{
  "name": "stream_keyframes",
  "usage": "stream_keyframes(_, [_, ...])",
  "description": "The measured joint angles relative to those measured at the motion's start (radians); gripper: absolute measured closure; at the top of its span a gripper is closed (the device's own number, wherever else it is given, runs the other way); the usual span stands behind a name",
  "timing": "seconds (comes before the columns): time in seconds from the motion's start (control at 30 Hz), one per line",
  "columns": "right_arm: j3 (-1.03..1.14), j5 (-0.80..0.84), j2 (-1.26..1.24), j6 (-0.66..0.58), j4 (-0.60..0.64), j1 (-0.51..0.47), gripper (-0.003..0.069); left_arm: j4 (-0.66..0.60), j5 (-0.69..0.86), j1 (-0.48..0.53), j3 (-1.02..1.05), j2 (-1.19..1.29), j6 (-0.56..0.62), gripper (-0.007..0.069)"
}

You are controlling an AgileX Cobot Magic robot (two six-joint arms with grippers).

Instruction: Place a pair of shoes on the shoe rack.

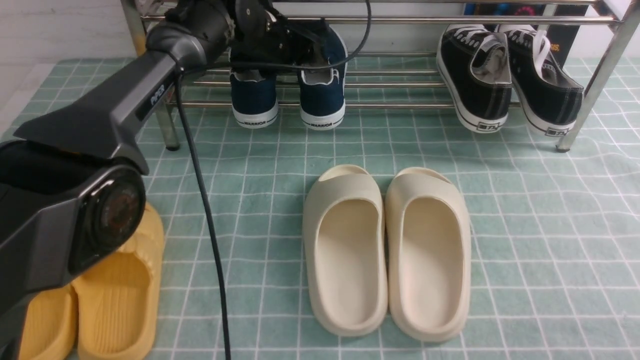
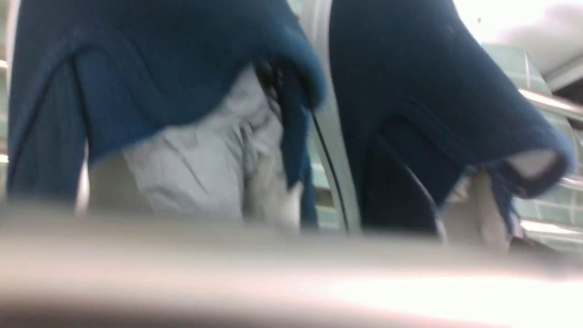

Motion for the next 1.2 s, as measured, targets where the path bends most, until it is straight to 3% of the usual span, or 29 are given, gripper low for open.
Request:
stream_keyframes(0.23, [0.0,0.0,0.0,0.0,0.0,0.0,0.0419,-0.029,0.253,0.0,-0.011,-0.082,0.128,0.034])
stream_keyframes(0.5, [0.0,0.0,0.0,0.0,0.0,0.0,0.0419,-0.041,0.578,0.0,-0.011,-0.211,0.281,0.0631])
stream_keyframes(0.8, [0.0,0.0,0.0,0.0,0.0,0.0,0.0419,-0.032,0.592,0.0,0.18,-0.503,0.304,0.0638])
stream_keyframes(1.0, [0.0,0.0,0.0,0.0,0.0,0.0,0.0419,0.092,0.591,0.0,0.51,-0.812,0.353,0.0638])
stream_keyframes(1.2, [0.0,0.0,0.0,0.0,0.0,0.0,0.0419,0.167,0.418,0.0,0.819,-1.081,0.31,0.0638])
